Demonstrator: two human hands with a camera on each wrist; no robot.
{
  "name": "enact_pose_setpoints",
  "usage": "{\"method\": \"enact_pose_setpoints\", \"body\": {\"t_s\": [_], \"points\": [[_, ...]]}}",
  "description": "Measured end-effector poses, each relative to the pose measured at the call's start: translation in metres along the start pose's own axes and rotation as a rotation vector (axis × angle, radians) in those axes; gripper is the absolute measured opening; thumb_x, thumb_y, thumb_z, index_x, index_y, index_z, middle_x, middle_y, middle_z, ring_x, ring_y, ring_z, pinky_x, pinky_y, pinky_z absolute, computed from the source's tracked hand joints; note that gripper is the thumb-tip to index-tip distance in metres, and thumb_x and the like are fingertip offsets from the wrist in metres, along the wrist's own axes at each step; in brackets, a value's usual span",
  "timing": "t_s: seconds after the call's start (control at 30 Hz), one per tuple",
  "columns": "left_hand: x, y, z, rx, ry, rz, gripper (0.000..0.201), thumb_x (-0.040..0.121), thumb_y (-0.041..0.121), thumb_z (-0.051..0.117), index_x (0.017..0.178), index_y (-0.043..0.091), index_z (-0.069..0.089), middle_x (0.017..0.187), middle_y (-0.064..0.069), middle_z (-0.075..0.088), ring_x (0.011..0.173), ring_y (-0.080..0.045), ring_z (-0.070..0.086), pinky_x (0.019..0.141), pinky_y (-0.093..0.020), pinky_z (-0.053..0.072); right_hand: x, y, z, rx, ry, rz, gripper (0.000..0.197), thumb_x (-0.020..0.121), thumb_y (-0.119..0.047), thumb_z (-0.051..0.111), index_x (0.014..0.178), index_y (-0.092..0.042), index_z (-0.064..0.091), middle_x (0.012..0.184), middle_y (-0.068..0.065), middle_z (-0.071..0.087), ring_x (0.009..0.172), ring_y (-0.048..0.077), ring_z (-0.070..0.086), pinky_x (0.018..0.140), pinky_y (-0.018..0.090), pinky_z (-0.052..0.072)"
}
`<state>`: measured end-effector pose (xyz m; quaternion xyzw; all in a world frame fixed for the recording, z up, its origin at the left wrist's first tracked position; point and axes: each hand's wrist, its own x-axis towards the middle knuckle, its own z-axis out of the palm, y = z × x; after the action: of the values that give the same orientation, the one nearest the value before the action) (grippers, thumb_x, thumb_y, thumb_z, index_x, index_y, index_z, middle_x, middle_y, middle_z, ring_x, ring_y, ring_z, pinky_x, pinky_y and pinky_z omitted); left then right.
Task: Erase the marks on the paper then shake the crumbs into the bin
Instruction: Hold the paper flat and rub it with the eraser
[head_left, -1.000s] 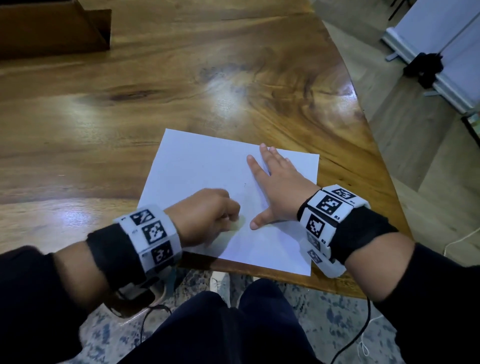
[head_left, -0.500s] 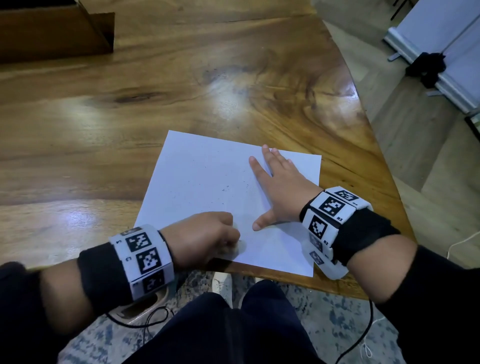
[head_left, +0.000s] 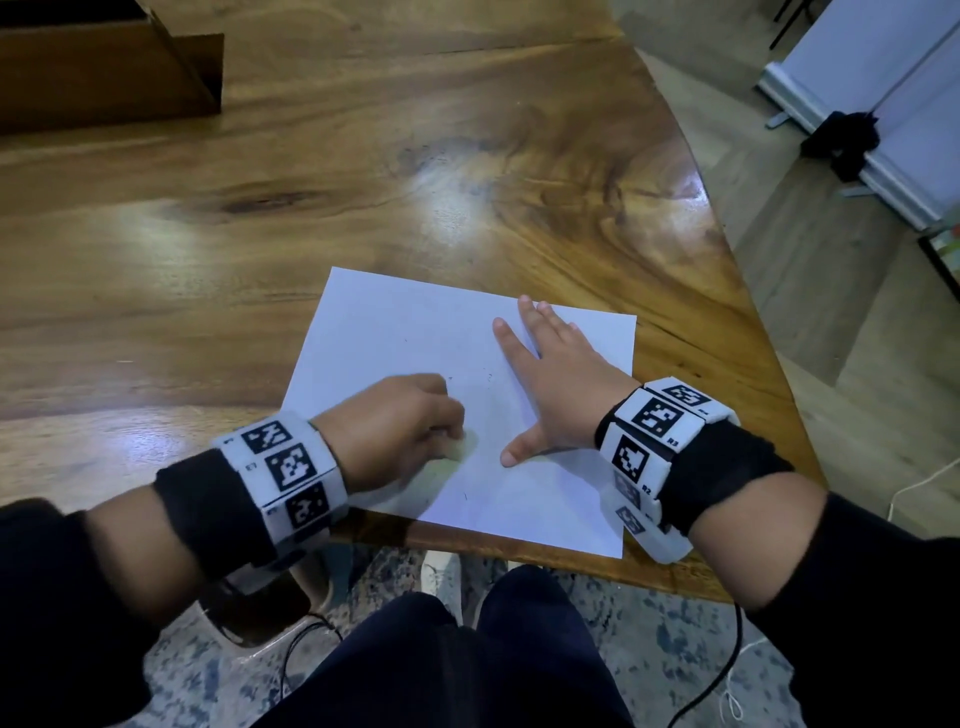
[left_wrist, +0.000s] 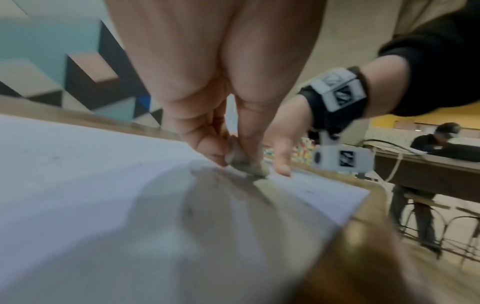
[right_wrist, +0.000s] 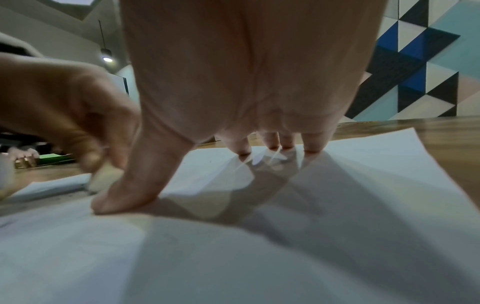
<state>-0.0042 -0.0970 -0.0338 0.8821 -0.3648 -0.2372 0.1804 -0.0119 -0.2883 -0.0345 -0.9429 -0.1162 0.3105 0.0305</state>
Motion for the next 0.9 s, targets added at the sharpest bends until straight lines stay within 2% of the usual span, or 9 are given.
{"method": "enact_pose_setpoints", "body": {"t_s": [0.1,0.17,0.23,0.4,0.57,0.7,0.77,0.83,0.9], "points": [[-0.005,-0.003,-0.002,-0.031,-0.016,0.026,0.005,0.079,0.011,0.062,0.075,0.010,0.064,0.079,-0.004,0.051,0.077,-0.029,0.057,0.069,-0.027,0.040,0.001,0.000,0.001,0.010,-0.002,-0.002,0.133,0.065,-0.066,0.070,0.148,-0.016,-0.021,0.151,0.014,-0.033,0.142,0.028,-0.026,0.119,0.042,-0.004],[-0.015,-0.003,-0.001,-0.057,-0.102,0.040,0.004,0.078,0.009,0.064,0.077,0.010,0.067,0.079,0.002,0.047,0.076,-0.021,0.054,0.068,-0.021,0.035,0.001,0.001,0.001,0.015,-0.001,0.000,0.133,0.065,-0.066,0.070,0.148,-0.016,-0.021,0.151,0.013,-0.033,0.141,0.027,-0.027,0.119,0.042,-0.004],[-0.018,-0.005,-0.001,-0.068,-0.148,0.057,0.008,0.078,0.007,0.063,0.081,0.011,0.069,0.080,0.004,0.047,0.079,-0.021,0.055,0.068,-0.018,0.033,0.001,0.001,0.001,0.014,-0.002,-0.001,0.133,0.065,-0.066,0.070,0.147,-0.016,-0.021,0.151,0.014,-0.034,0.141,0.028,-0.027,0.119,0.042,-0.004],[0.003,0.001,-0.005,-0.023,0.060,0.027,0.005,0.080,0.010,0.060,0.075,0.010,0.062,0.081,0.000,0.047,0.081,-0.029,0.056,0.070,-0.025,0.036,0.000,0.000,0.000,0.008,-0.006,0.001,0.133,0.065,-0.066,0.070,0.148,-0.016,-0.021,0.151,0.014,-0.033,0.141,0.028,-0.026,0.119,0.042,-0.005],[-0.009,-0.001,-0.001,-0.069,-0.158,0.036,0.006,0.078,0.011,0.063,0.083,0.011,0.067,0.084,0.002,0.051,0.086,-0.023,0.057,0.073,-0.023,0.040,0.000,0.001,0.000,0.007,0.004,-0.005,0.132,0.065,-0.066,0.070,0.148,-0.015,-0.020,0.151,0.015,-0.032,0.142,0.028,-0.025,0.119,0.041,-0.005],[0.007,0.006,0.001,-0.030,-0.086,0.034,0.011,0.082,0.013,0.058,0.091,0.011,0.064,0.096,-0.009,0.057,0.090,-0.027,0.055,0.078,-0.030,0.041,-0.001,0.000,-0.001,0.009,-0.002,-0.005,0.132,0.065,-0.067,0.069,0.148,-0.015,-0.020,0.151,0.015,-0.032,0.142,0.029,-0.026,0.119,0.042,-0.005],[0.012,0.010,0.009,0.087,-0.097,0.067,0.011,0.082,0.011,0.056,0.091,0.010,0.062,0.091,-0.009,0.054,0.087,-0.029,0.055,0.075,-0.032,0.042,-0.001,0.000,-0.001,0.013,0.003,-0.007,0.132,0.065,-0.066,0.069,0.148,-0.015,-0.020,0.151,0.015,-0.032,0.142,0.029,-0.026,0.119,0.042,-0.005],[0.008,0.006,0.020,0.199,-0.115,0.071,0.015,0.080,0.008,0.056,0.093,0.000,0.058,0.076,-0.005,0.052,0.072,-0.026,0.055,0.067,-0.028,0.041,-0.001,0.000,0.000,0.024,0.007,-0.010,0.132,0.065,-0.066,0.070,0.148,-0.015,-0.019,0.152,0.014,-0.032,0.142,0.028,-0.026,0.119,0.041,-0.005],[0.000,0.006,0.026,0.152,-0.150,-0.033,0.025,0.078,0.003,0.054,0.100,-0.009,0.052,0.063,0.000,0.052,0.057,-0.016,0.052,0.061,-0.023,0.040,-0.001,0.001,0.000,0.030,0.015,-0.009,0.132,0.065,-0.066,0.070,0.148,-0.016,-0.019,0.152,0.014,-0.032,0.142,0.027,-0.026,0.119,0.041,-0.005]]}}
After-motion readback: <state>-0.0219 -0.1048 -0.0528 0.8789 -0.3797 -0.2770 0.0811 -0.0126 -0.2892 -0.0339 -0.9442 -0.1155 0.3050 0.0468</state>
